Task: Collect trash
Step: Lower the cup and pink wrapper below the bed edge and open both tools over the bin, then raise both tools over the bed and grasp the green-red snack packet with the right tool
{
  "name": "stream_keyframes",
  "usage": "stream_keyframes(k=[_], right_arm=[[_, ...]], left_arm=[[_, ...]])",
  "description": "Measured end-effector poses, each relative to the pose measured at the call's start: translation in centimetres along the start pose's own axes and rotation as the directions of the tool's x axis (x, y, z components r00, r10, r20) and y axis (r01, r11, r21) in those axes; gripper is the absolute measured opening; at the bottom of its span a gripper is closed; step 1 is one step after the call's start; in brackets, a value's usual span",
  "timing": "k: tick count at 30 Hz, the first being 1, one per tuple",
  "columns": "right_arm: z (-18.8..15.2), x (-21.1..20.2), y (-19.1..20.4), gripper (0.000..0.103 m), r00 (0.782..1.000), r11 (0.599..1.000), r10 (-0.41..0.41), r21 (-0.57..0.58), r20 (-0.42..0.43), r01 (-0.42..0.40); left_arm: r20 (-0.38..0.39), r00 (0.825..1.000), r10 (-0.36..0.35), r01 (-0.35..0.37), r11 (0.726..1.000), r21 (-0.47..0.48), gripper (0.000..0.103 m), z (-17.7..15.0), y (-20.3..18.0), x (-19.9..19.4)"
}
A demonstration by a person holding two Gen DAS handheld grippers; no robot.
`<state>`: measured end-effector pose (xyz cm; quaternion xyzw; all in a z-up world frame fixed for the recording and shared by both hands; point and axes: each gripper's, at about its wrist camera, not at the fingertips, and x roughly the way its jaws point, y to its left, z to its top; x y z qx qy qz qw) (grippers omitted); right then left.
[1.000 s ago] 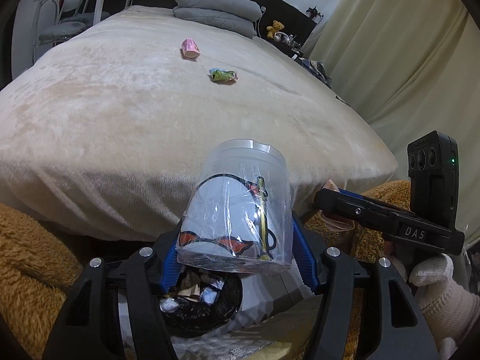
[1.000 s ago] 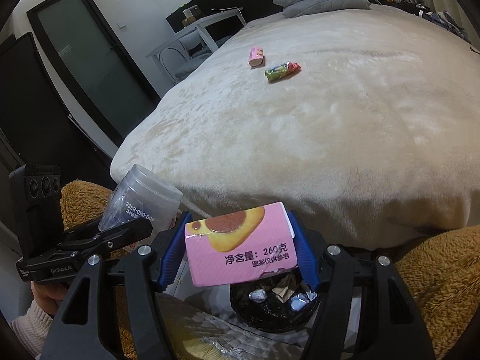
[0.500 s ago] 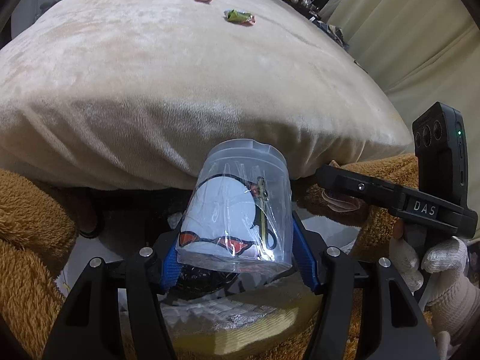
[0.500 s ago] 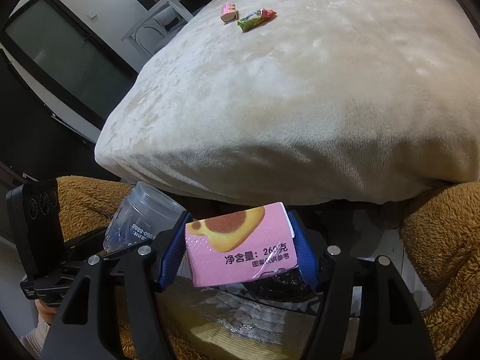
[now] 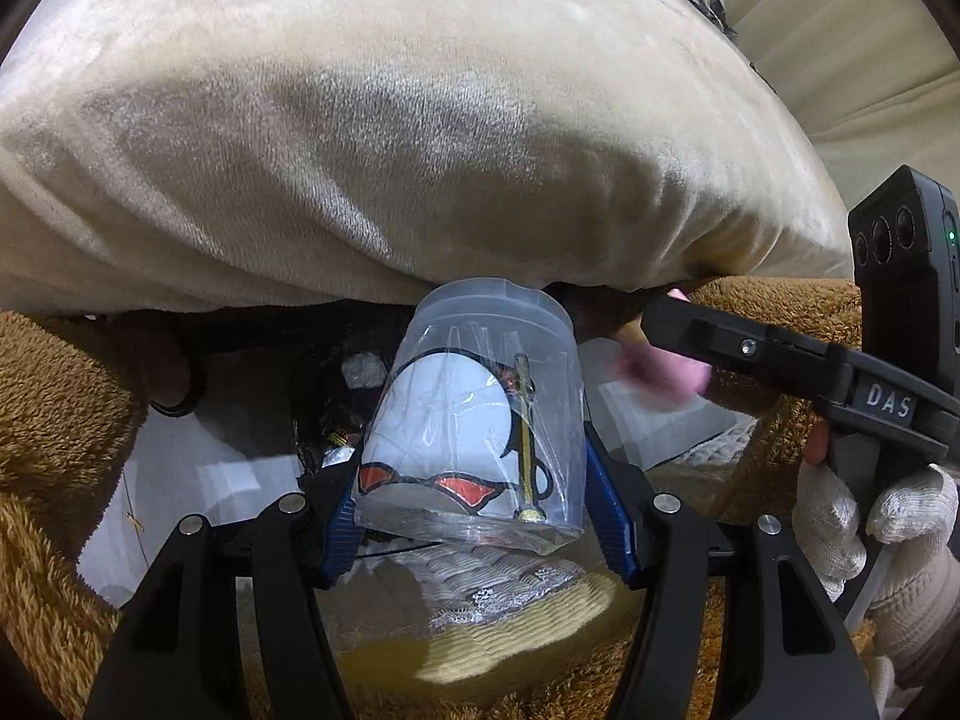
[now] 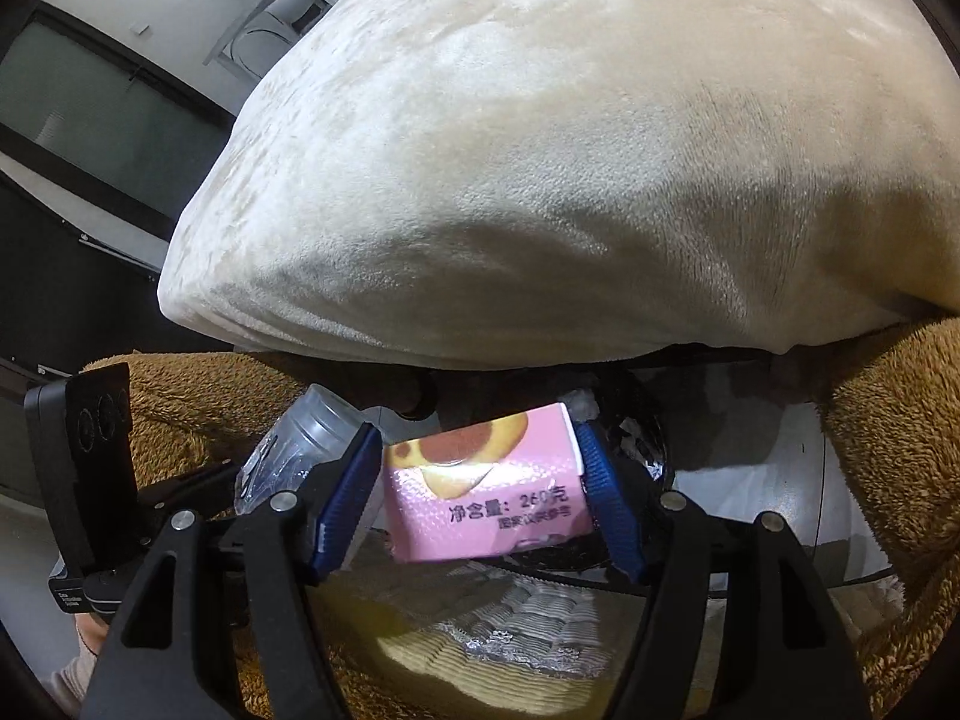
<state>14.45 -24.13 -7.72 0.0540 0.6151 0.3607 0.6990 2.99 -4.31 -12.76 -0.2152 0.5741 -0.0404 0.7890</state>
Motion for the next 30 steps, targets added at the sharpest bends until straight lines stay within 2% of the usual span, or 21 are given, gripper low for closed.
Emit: stream_keyframes(k=[5, 10, 14, 19, 21, 25, 28, 30], right_arm=[[0.2, -0.1, 0.2, 0.083, 1.0, 1.0, 0.008, -0.007, 0.016, -0.008], [0.3, -0.4, -0.1, 0.084, 0.999, 1.0, 0.011, 0.021, 0.036, -0.012], [0.4, -0.8, -0.3, 0.084, 0.998, 1.0, 0.017, 0.025, 0.052, -0.018], [0.6, -1.5, 0.0, 0.084, 0.996, 1.0, 0.023, 0.01, 0.08, -0.024], [0.6, -2.1, 0.3, 0.084, 0.994, 1.0, 0.031, -0.006, 0.104, -0.031], [1.0, -4.4, 1.5, 0.084, 0.978, 0.992, 0.112, -0.081, 0.177, -0.099], [1.7, -6.4, 2.6, 0.084, 0.961, 0.983, 0.125, -0.16, 0.246, -0.087], [2.7, -7.6, 2.9, 0.084, 0.95, 0.98, 0.129, -0.184, 0.284, -0.077]], left_arm=[[-0.022, 1.0, -0.006, 0.006, 1.0, 0.016, 0.064, 0.2, -0.3, 0.4], [-0.01, 1.0, -0.003, 0.003, 1.0, 0.009, 0.067, 0.3, 0.0, 0.3], [0.003, 1.0, 0.006, -0.006, 1.0, 0.016, 0.083, 0.4, -0.1, 0.2], [0.022, 1.0, 0.015, -0.015, 1.0, 0.017, 0.085, 0.5, -0.1, -0.1], [0.048, 0.999, 0.01, -0.011, 1.0, 0.019, 0.085, 0.5, -0.2, -0.7], [0.12, 0.992, -0.028, 0.026, 0.999, 0.024, 0.086, 0.6, -0.1, -2.5], [0.191, 0.979, -0.071, 0.065, 0.997, 0.037, 0.086, 1.0, 0.0, -4.2], [0.234, 0.969, -0.075, 0.066, 0.997, 0.045, 0.086, 1.5, 0.2, -5.3]])
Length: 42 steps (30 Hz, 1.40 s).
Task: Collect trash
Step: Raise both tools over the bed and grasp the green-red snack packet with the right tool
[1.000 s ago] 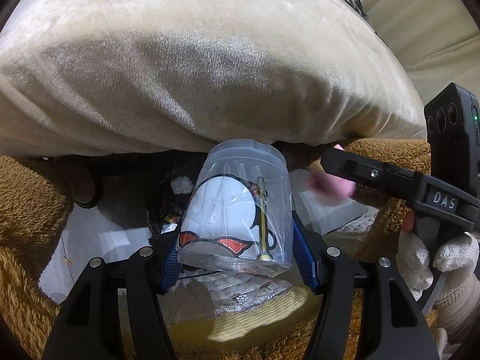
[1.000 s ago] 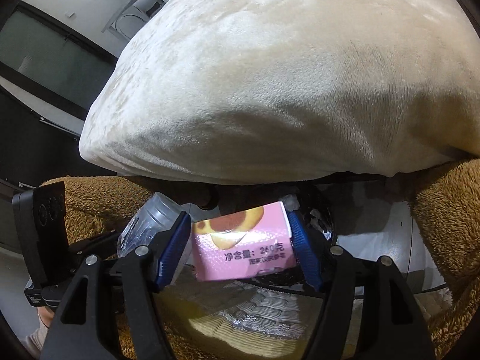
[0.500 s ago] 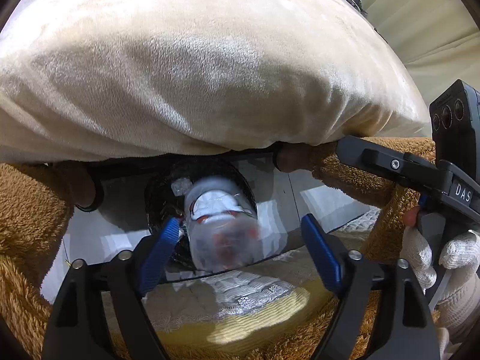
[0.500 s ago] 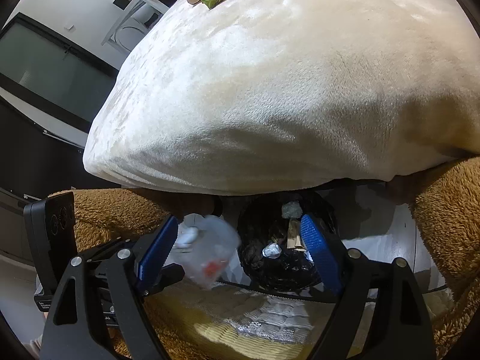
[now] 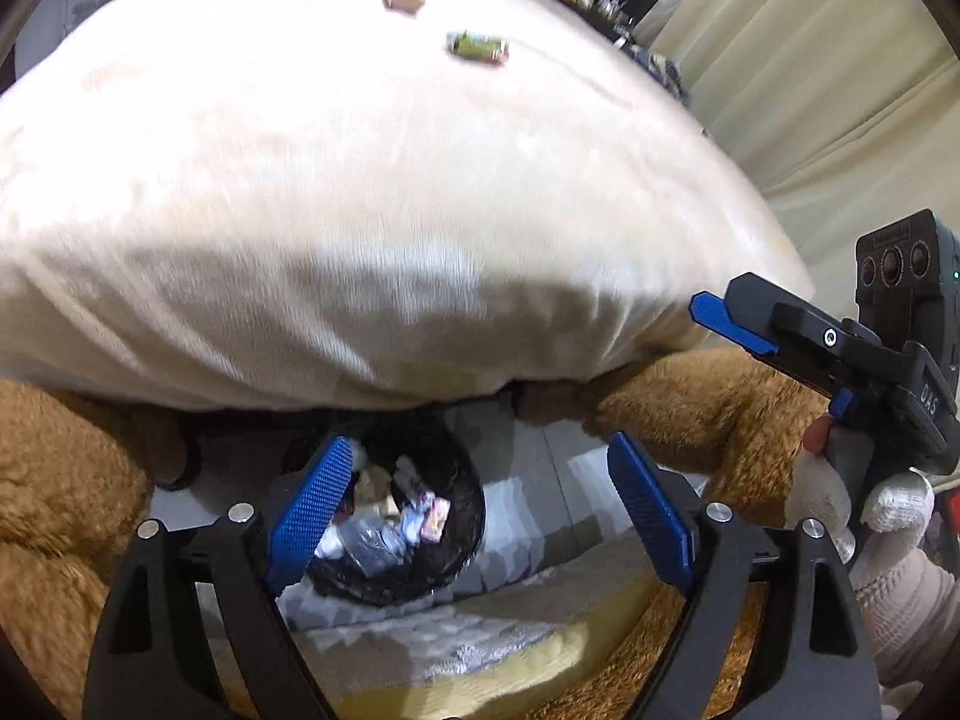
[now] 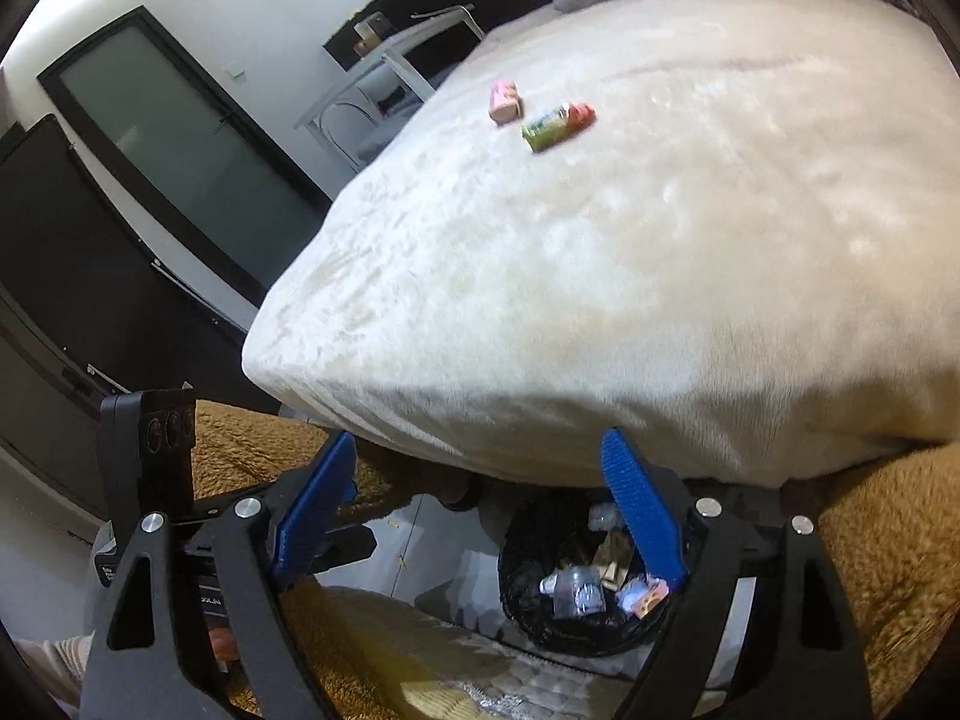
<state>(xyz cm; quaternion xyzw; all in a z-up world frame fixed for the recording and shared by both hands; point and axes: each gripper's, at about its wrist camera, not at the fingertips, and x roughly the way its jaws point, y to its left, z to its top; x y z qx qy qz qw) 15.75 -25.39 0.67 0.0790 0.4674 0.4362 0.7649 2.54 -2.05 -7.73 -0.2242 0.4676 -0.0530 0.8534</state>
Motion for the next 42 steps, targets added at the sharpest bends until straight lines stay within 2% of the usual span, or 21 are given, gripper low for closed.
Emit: stream_keyframes(k=[7, 10, 12, 16, 18, 22, 25, 29, 32, 35, 40, 42], right_arm=[[6.5, -1.0, -0.5, 0.085, 0.995, 0.993, -0.061, -0.094, 0.079, 0.068], [9.8, -0.6, -0.8, 0.094, 0.99, 0.984, -0.077, -0.149, 0.117, 0.095], [11.9, 0.1, -1.0, 0.096, 0.987, 0.978, -0.093, -0.172, 0.132, 0.115], [15.0, 2.4, -1.6, 0.098, 0.985, 0.969, -0.123, -0.201, 0.123, 0.146], [16.2, 4.4, -2.1, 0.098, 0.987, 0.965, -0.136, -0.214, 0.088, 0.152], [17.8, 8.2, -2.6, 0.098, 0.986, 0.954, -0.164, -0.25, 0.021, 0.164], [18.6, 10.6, -2.7, 0.098, 0.98, 0.94, -0.2, -0.283, -0.008, 0.19], [19.6, 13.9, -3.1, 0.098, 0.971, 0.928, -0.237, -0.306, -0.037, 0.215], [20.2, 16.1, -3.8, 0.098, 0.96, 0.919, -0.273, -0.309, -0.053, 0.244], [20.4, 17.4, -4.0, 0.098, 0.953, 0.908, -0.296, -0.326, -0.057, 0.263], [21.1, 19.3, -4.2, 0.098, 0.946, 0.894, -0.32, -0.347, -0.057, 0.282], [21.4, 19.8, -4.2, 0.094, 0.942, 0.891, -0.33, -0.348, -0.058, 0.29]], left_arm=[[0.131, 0.991, -0.012, 0.008, 1.0, 0.03, 0.086, 5.0, 0.5, -3.2], [0.188, 0.982, 0.001, -0.007, 1.0, 0.026, 0.086, 7.5, 1.1, -4.3], [0.227, 0.974, 0.018, -0.024, 0.999, 0.024, 0.093, 9.3, 1.6, -5.1], [0.289, 0.957, 0.033, -0.046, 0.998, 0.039, 0.097, 12.8, 2.5, -6.5], [0.304, 0.952, 0.028, -0.043, 0.998, 0.043, 0.097, 14.3, 3.0, -6.9], [0.318, 0.948, 0.018, -0.035, 0.998, 0.048, 0.097, 17.2, 3.8, -6.8], [0.334, 0.942, 0.026, -0.047, 0.998, 0.053, 0.097, 18.9, 4.2, -6.8], [0.358, 0.933, 0.014, -0.027, 0.999, 0.034, 0.097, 21.2, 5.0, -7.1], [0.368, 0.93, -0.008, -0.002, 1.0, 0.025, 0.097, 22.9, 5.5, -7.0], [0.367, 0.93, -0.002, 0.001, 1.0, 0.005, 0.097, 23.9, 6.1, -6.8], [0.369, 0.929, -0.008, -0.003, 1.0, 0.028, 0.097, 25.1, 6.4, -6.8], [0.364, 0.932, 0.002, -0.014, 0.999, 0.03, 0.097, 25.5, 6.5, -6.5]])
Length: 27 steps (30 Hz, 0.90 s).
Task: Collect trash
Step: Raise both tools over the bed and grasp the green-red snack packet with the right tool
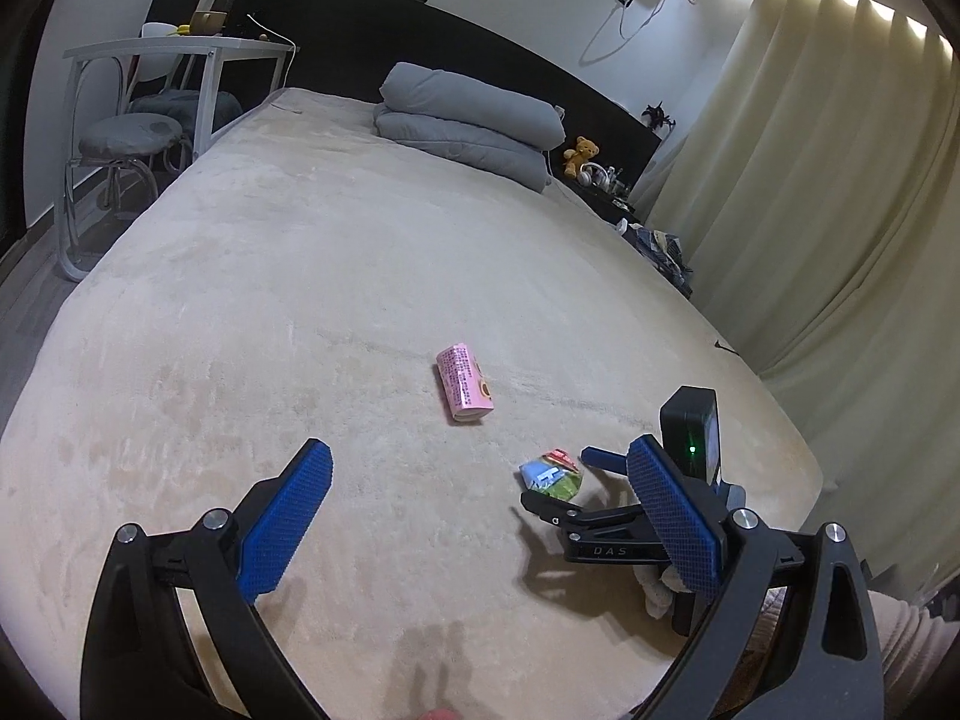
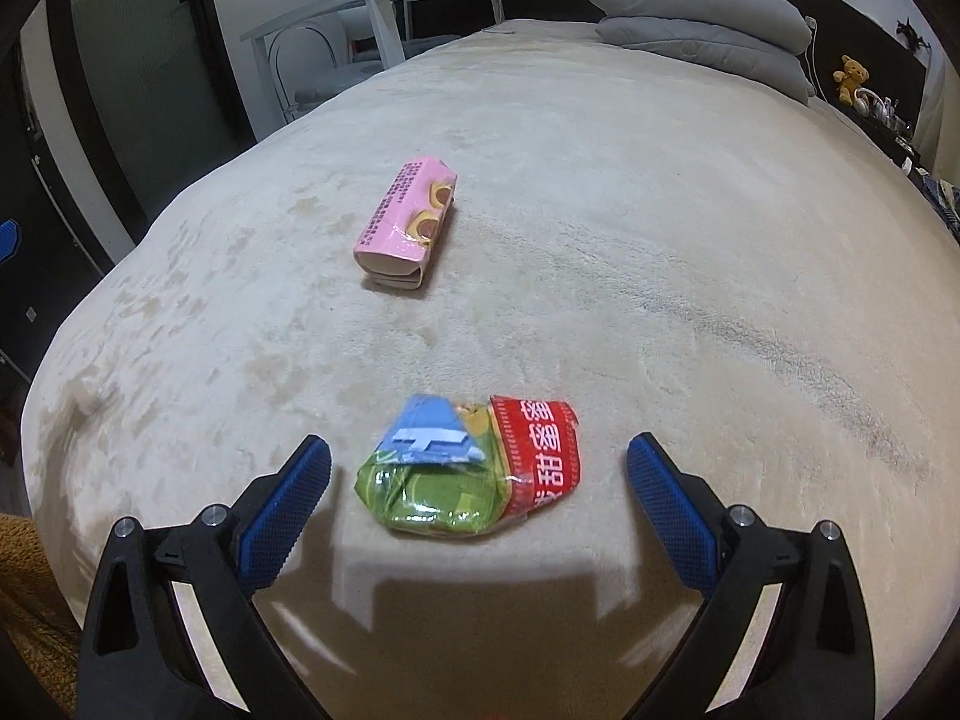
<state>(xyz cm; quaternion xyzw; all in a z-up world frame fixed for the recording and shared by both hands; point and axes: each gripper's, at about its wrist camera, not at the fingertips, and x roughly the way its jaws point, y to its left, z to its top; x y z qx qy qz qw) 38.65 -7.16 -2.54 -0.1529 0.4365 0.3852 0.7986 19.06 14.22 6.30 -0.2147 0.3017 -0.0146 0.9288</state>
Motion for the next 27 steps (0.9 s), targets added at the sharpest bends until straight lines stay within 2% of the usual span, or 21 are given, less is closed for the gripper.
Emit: stream_keyframes(k=[1, 3, 5, 14, 17, 19, 27], right_arm=[[0.1, 0.2, 0.1, 0.09, 1.0, 1.0, -0.007, -0.011, -0.006, 0.007], [0.2, 0.7, 0.5, 0.073, 0.999, 0.998, -0.037, -0.046, -0.021, 0.036], [0.3, 0.9, 0.6, 0.071, 0.999, 0.998, -0.028, -0.052, -0.021, 0.027], [1.1, -1.8, 0.4, 0.07, 0.999, 0.999, 0.028, -0.019, 0.04, -0.028], [1.3, -3.5, -0.1, 0.07, 0.997, 0.999, 0.044, 0.0, 0.07, -0.044], [1.1, -4.6, -0.7, 0.07, 0.995, 0.999, 0.049, 0.018, 0.092, -0.051], [0.4, -7.8, -3.6, 0.07, 0.989, 0.994, 0.052, 0.088, 0.141, -0.065]], left_arm=[[-0.005, 1.0, 0.008, -0.008, 1.0, 0.003, 0.097, 0.0, 0.1, 0.2], [-0.02, 1.0, 0.018, -0.018, 1.0, 0.006, 0.097, 0.1, 0.2, 0.8], [-0.032, 0.999, 0.035, -0.034, 0.999, 0.014, 0.097, 0.1, 0.2, 1.4], [-0.066, 0.994, 0.087, -0.084, 0.995, 0.053, 0.097, 0.0, -0.2, 4.4], [-0.082, 0.99, 0.111, -0.105, 0.991, 0.078, 0.097, 0.5, -0.1, 6.3], [-0.098, 0.991, 0.089, -0.081, 0.994, 0.076, 0.097, 1.0, 0.2, 7.8], [-0.144, 0.984, 0.107, -0.098, 0.993, 0.069, 0.095, 2.5, -0.3, 13.7]])
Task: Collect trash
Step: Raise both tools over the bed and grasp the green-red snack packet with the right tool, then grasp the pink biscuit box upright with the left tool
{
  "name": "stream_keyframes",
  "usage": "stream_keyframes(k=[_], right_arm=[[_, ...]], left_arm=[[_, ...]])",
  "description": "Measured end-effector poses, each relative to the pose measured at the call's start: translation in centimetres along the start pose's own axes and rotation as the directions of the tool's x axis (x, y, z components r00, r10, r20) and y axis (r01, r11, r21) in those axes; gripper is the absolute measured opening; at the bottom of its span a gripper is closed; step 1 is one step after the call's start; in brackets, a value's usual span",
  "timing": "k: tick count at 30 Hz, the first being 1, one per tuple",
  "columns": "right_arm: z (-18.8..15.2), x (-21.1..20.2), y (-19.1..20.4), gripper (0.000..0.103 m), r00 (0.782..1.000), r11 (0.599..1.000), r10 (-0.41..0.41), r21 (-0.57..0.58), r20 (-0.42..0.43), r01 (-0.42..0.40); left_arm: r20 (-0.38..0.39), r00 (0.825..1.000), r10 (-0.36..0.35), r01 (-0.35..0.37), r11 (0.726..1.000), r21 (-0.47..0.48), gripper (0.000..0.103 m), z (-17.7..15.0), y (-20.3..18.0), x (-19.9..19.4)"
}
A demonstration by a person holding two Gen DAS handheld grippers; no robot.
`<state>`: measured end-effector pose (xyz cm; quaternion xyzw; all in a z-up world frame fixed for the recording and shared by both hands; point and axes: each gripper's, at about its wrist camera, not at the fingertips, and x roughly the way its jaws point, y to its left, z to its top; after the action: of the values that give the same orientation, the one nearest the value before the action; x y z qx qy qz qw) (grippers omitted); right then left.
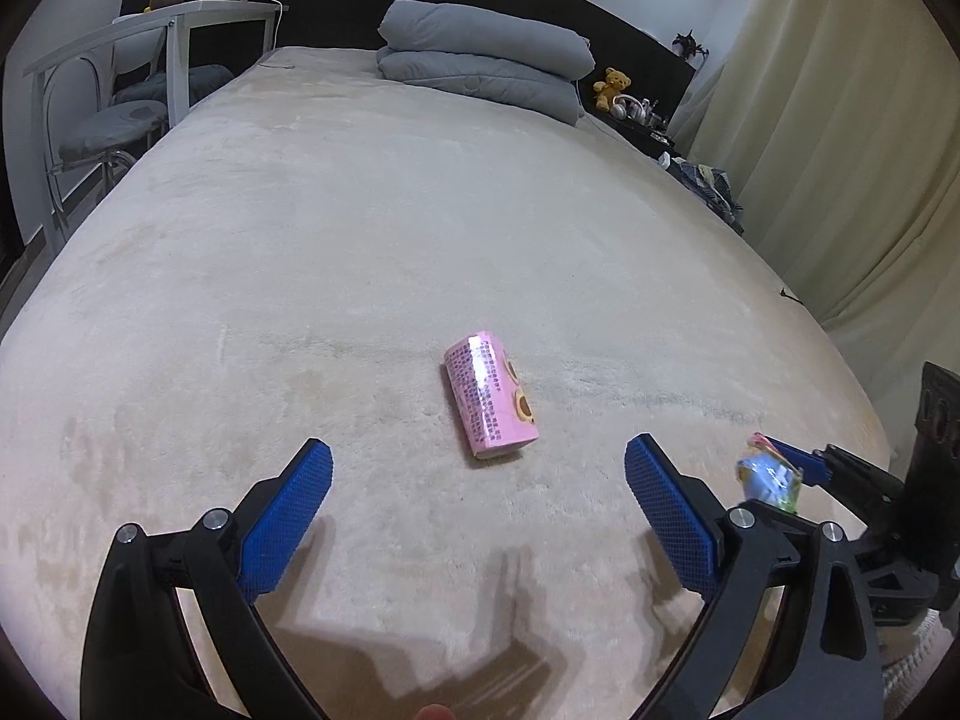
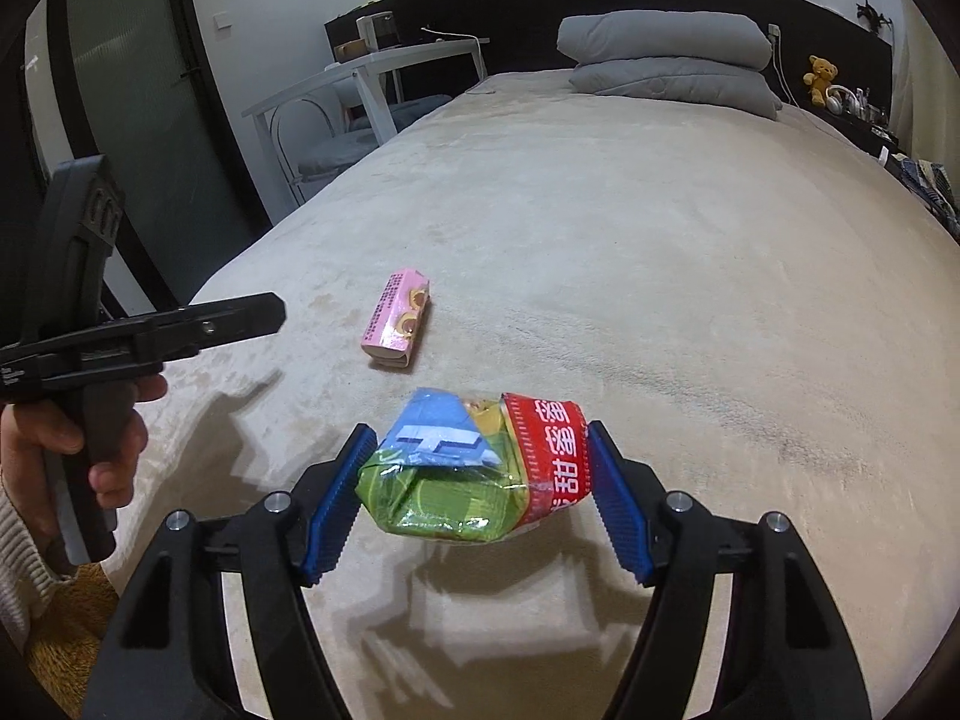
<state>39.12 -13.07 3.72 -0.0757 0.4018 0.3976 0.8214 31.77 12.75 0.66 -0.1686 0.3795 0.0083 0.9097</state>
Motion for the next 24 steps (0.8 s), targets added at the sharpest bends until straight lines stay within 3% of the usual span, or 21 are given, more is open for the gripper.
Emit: stream_keyframes(k=[10, 13, 18, 21, 23, 24], right_arm=[[0.0, -3.2, -2.0, 0.07, 0.998, 0.999, 0.023, 0.023, 0.054, -0.024], [0.0, -3.8, -2.2, 0.07, 0.998, 0.999, 0.029, 0.023, 0.062, -0.03], [-0.2, -3.9, -2.1, 0.07, 0.998, 0.999, 0.032, 0.02, 0.053, -0.033], [-0.2, -4.0, -2.2, 0.07, 0.998, 0.999, 0.03, 0.024, 0.053, -0.031], [-0.2, -4.2, -2.2, 0.07, 0.998, 0.999, 0.026, 0.03, 0.056, -0.028], [-0.2, -4.2, -2.2, 0.07, 0.998, 0.999, 0.025, 0.033, 0.057, -0.027]], left_arm=[[-0.058, 0.997, 0.059, -0.06, 0.998, -0.011, 0.095, 1.9, -1.0, 6.0], [-0.078, 0.993, 0.087, -0.087, 0.996, 0.0, 0.086, 2.1, -1.1, 7.0], [-0.086, 0.992, 0.097, -0.096, 0.995, 0.008, 0.081, 2.4, -1.4, 8.0], [-0.106, 0.988, 0.111, -0.108, 0.994, 0.027, 0.062, 2.4, -1.8, 8.8], [-0.116, 0.985, 0.131, -0.127, 0.991, 0.046, 0.038, 2.2, -1.9, 9.1], [-0.117, 0.983, 0.141, -0.135, 0.989, 0.053, 0.038, 2.1, -1.9, 9.1]])
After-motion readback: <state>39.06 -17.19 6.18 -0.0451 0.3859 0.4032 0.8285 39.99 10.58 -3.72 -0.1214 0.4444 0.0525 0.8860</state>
